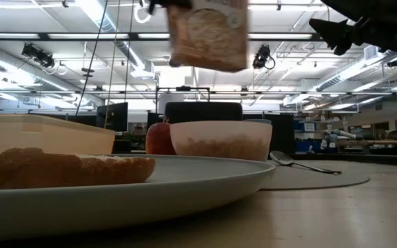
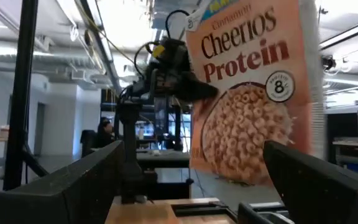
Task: Arrange a breakfast setting
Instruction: Put the cereal into the transparent pink bowl, then return to Home Position
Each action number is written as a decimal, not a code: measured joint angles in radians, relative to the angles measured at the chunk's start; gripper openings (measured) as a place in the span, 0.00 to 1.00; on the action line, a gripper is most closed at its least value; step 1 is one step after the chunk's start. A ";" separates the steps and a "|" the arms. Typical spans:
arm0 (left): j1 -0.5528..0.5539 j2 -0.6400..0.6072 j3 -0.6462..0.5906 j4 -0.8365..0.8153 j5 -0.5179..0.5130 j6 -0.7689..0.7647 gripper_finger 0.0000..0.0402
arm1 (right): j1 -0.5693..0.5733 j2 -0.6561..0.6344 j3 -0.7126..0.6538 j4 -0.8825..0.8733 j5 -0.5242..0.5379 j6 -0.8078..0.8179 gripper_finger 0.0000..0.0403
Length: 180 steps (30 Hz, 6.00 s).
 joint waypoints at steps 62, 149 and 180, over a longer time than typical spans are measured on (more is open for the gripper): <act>-0.028 -0.438 -0.874 -0.512 -1.023 -1.108 0.03 | 0.000 0.000 -0.001 -0.033 0.017 0.067 0.96; 0.084 -0.456 -0.351 -0.528 -0.835 -0.609 0.79 | 0.002 0.000 -0.001 -0.115 0.015 0.155 0.96; -0.493 -0.432 -0.685 0.349 -0.144 -0.175 0.44 | 0.002 0.000 -0.001 -0.109 -0.134 0.107 0.73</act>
